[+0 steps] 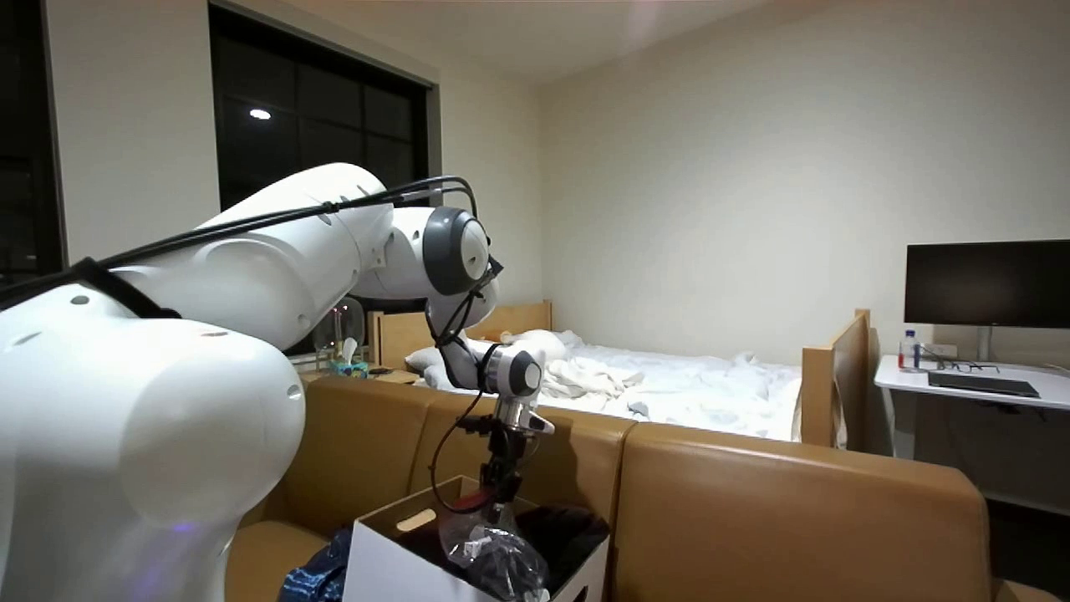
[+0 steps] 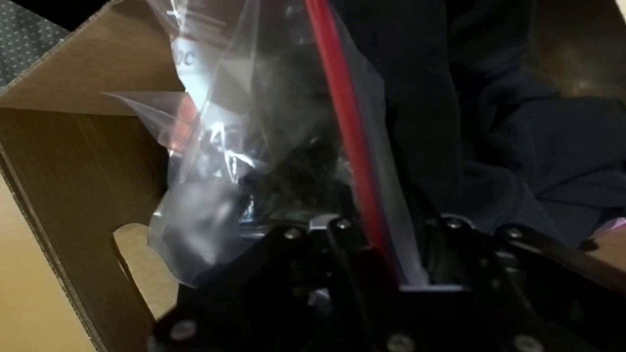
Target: Remove the clear plastic from the box and place it on the sofa.
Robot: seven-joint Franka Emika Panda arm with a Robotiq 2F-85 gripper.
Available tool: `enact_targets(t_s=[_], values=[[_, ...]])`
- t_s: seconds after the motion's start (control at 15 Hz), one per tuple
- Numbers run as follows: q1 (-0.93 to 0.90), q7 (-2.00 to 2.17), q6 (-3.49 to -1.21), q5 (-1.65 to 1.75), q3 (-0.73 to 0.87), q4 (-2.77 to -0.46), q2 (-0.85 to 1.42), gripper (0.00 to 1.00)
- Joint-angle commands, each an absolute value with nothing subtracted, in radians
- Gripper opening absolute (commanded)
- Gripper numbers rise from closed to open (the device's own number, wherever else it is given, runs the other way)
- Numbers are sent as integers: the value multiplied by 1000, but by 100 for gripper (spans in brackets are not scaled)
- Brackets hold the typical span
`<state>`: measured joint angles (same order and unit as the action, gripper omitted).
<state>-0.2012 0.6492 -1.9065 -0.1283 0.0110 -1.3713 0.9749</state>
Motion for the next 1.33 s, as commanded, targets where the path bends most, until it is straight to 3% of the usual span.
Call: enact_targets(t_s=[0.0,0.2,0.47,0.93,1.27], values=[[-204,667,-1852,-145,2,-1323,998,4],[-212,692,-1823,-143,8,-1308,1003,0],[-192,739,-1690,-148,25,-1400,852,2],[-269,1179,-1318,-108,69,-1324,634,3],[-217,1403,-1172,-115,86,-1364,457,2]])
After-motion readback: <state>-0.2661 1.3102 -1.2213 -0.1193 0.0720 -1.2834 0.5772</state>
